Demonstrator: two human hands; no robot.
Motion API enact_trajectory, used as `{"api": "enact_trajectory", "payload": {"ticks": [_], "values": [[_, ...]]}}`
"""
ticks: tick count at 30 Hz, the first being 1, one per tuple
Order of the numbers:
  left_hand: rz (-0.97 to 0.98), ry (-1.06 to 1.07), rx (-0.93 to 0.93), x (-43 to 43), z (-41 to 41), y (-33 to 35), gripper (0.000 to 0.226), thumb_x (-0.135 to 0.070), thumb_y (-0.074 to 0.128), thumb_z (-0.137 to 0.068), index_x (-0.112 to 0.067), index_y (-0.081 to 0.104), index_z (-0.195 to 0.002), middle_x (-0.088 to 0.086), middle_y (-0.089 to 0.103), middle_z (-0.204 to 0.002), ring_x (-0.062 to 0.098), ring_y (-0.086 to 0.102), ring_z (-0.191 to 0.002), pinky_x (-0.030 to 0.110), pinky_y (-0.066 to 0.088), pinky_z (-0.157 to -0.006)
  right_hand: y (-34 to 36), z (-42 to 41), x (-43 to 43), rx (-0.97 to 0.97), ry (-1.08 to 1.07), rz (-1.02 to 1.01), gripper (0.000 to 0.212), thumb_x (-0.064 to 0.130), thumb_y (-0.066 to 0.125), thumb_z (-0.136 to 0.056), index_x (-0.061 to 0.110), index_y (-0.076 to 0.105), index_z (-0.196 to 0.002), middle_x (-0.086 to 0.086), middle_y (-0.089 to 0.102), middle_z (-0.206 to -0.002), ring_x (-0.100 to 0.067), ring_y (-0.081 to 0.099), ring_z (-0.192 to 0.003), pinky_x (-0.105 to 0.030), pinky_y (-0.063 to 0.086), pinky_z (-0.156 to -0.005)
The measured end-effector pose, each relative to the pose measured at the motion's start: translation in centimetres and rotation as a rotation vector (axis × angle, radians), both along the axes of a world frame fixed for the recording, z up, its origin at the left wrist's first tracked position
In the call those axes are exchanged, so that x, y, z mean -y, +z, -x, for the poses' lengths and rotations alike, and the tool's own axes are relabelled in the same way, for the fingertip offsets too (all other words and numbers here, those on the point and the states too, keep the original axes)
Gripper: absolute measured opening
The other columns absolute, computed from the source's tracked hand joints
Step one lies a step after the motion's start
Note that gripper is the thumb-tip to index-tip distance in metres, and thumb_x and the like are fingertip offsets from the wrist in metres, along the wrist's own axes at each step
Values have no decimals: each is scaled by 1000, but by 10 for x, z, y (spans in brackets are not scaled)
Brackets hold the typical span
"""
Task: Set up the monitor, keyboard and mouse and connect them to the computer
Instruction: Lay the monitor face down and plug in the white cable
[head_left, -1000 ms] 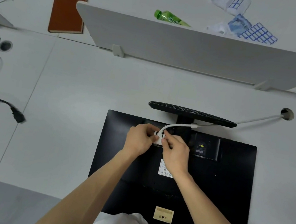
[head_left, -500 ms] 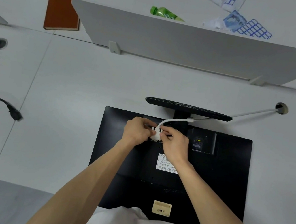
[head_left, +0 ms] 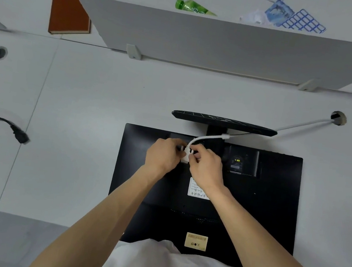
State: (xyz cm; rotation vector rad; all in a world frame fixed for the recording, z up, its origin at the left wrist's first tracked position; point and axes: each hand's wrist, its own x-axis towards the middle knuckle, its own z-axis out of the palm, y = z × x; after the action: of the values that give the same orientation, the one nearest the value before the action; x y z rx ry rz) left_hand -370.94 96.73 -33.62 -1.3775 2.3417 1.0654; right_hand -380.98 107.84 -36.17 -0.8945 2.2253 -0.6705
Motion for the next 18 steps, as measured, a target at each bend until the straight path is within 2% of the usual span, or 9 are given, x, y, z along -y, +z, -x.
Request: {"api": "enact_trajectory", "payload": {"ticks": [3,6,9,13,18], "values": [[66,-19,15,-9,-9,-2,20,-35,58,-96,-38,60,-116,-12,72,-104,17,64,-97,32,51,-70,0,-5,-7,-22,59,1,29,19,57,-97,26,62,-125,1,66,-95,-18,64,-87,-36,53,-80],[138,-13,16,-18,-13,-7,16,-39,56,-97,-32,58,-111,-6,71,-101,20,64,-96,37,53,-70,-2,-5,-10,-1,29,20,21,23,61,-96,30,60,-116,7,67,-90,-15,65,-82,-34,54,-74],[185,-28,-38,-21,-13,-8,20,-35,55,-97,-26,61,-114,-4,68,-106,21,63,-99,35,50,-72,1,-4,-10,-61,59,11,16,21,60,-95,26,64,-109,7,66,-91,-16,65,-82,-37,55,-76],[248,-118,-95,-21,-22,-7,28,-15,51,-92,-20,62,-117,0,64,-107,26,59,-97,31,34,-67,8,-3,-8,-29,106,-43,40,-1,47,-89,23,65,-116,4,64,-104,-17,63,-96,-36,53,-87],[216,-186,-54,-19,-23,-6,43,-4,48,-83,-21,57,-121,-2,63,-112,25,55,-102,31,32,-72,16,-2,-3,-12,172,-142,49,-5,49,-80,21,60,-120,3,61,-112,-21,61,-101,-38,52,-89]]}}
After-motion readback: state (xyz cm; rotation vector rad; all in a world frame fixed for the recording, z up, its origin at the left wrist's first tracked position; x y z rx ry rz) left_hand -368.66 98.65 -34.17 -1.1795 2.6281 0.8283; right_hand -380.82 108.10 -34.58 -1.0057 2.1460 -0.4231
